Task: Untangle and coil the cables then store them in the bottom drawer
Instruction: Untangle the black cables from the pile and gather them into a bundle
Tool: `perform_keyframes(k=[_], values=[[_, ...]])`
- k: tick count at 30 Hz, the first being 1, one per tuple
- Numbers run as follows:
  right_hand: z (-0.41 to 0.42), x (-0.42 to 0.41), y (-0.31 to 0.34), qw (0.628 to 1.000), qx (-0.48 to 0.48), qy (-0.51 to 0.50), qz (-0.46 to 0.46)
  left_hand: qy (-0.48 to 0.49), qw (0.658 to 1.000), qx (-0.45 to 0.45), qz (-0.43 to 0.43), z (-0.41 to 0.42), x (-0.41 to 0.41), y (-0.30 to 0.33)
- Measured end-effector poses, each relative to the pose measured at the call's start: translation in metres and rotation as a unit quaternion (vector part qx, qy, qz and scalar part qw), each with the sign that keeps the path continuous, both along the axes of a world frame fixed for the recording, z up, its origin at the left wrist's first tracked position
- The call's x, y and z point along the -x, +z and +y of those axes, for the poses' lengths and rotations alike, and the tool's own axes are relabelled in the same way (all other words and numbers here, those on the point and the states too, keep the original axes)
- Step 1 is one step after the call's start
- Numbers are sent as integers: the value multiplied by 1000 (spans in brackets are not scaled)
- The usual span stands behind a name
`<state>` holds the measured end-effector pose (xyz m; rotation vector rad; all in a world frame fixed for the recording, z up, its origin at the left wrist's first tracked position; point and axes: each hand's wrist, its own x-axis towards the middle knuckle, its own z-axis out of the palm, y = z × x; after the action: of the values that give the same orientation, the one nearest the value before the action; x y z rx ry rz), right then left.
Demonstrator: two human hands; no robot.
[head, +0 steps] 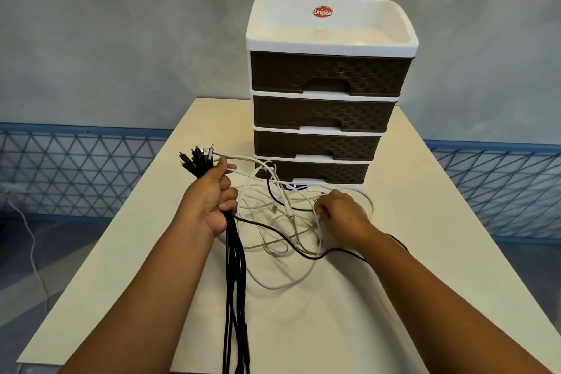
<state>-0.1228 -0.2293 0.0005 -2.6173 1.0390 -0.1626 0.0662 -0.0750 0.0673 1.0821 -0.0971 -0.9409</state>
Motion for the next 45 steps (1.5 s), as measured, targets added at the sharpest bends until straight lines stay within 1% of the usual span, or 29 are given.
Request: perform_keyframes(k=[3,5,7,13,16,19,20,22,24,26,29,33,36,38,41,45], values=[[-11,6,17,986,-81,-92,-111,2,1000,-5,1,-1,-1,-1],[-18,12,33,967,-97,-141,-187,7,1000,-7,1,-1,0,-1],[-22,19,49,950,-96,-174,-241,15,1000,-9,1,-1,0,-1],[-28,37,69,913,-97,-263,-296,37,999,-13,15,-2,0,-4],[-32,50,72,875,-108,-329,-339,45,999,-12,19,0,-7,-7],[-37,72,78,814,-142,-384,-411,38,999,-9,26,4,-16,-10],[-37,79,82,805,-145,-392,-422,31,999,-7,27,4,-18,-11],[-36,91,88,798,-150,-404,-422,17,999,-6,27,4,-19,-12],[-25,94,99,788,-169,-396,-440,1,1000,-10,21,3,-18,-11],[-10,93,107,786,-193,-366,-458,-13,1000,-26,10,2,-17,-8],[19,92,118,788,-182,-332,-486,-37,997,-66,-10,4,-13,-4],[55,92,135,755,-178,-288,-561,-41,994,-93,-37,12,-4,-5],[74,96,144,732,-200,-249,-602,-81,988,-117,-56,24,-2,-8],[83,97,148,734,-214,-229,-602,-109,981,-144,-74,30,-3,-9],[95,97,150,737,-237,-197,-602,-123,970,-181,-110,45,-3,-8],[109,97,148,740,-271,-156,-595,-83,968,-183,-147,67,9,1]])
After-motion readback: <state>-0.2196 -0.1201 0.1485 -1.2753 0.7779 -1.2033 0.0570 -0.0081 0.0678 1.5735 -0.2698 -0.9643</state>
